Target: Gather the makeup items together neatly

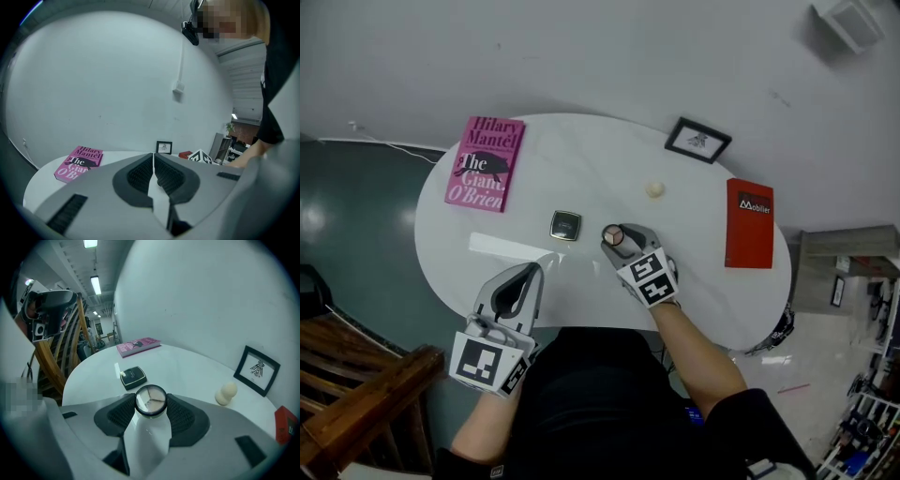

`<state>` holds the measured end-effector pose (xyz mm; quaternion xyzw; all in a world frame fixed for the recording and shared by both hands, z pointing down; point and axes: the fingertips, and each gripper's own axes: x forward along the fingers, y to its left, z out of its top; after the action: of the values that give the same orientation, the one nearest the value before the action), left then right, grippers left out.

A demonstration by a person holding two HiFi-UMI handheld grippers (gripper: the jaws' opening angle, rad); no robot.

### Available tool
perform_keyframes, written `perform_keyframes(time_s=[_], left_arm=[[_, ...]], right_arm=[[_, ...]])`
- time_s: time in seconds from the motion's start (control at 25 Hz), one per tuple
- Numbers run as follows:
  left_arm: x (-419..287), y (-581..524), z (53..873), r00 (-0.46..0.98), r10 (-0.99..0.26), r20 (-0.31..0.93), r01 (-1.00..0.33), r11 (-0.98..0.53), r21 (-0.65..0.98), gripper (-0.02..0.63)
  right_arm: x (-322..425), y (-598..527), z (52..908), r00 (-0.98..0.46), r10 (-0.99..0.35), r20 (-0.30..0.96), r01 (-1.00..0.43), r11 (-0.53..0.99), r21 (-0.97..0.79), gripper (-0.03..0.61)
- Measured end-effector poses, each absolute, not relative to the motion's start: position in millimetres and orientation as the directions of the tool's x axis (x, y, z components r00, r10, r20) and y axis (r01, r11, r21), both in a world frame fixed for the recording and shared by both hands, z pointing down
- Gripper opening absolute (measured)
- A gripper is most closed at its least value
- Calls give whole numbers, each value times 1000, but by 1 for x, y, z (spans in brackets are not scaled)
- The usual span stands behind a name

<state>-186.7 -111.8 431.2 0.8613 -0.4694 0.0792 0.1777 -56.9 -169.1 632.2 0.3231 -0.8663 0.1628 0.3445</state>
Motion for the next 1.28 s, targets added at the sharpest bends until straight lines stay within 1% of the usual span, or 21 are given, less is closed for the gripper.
perform_keyframes(time_s=[0.12,0.44,0.68,1.0,1.12,1.28], left_arm=[[-192,-112,440,536,-780,322,-844,-487,227,20],[-200,-114,447,512,-795,327,-859,-462,221,20],[-201,-111,422,509,-814,280,-859,-461,221,20],[-210,-105,382,523,-830,193,-848,-483,217,20],[-208,-101,373,544,-822,170,-834,-507,217,20],[-200,-97,369,581,-800,149,-809,-549,209,20]], right_arm=[[-60,-173,649,-550,-441,709,-679,730,-72,218],[-62,-184,673,-522,-447,727,-687,725,-47,218],[-64,-181,671,-523,-416,744,-667,743,-54,218],[-48,-168,628,-522,-442,730,-691,720,-57,218],[-38,-162,605,-517,-482,707,-717,696,-50,218],[-27,-155,569,-526,-555,645,-751,659,-46,218]])
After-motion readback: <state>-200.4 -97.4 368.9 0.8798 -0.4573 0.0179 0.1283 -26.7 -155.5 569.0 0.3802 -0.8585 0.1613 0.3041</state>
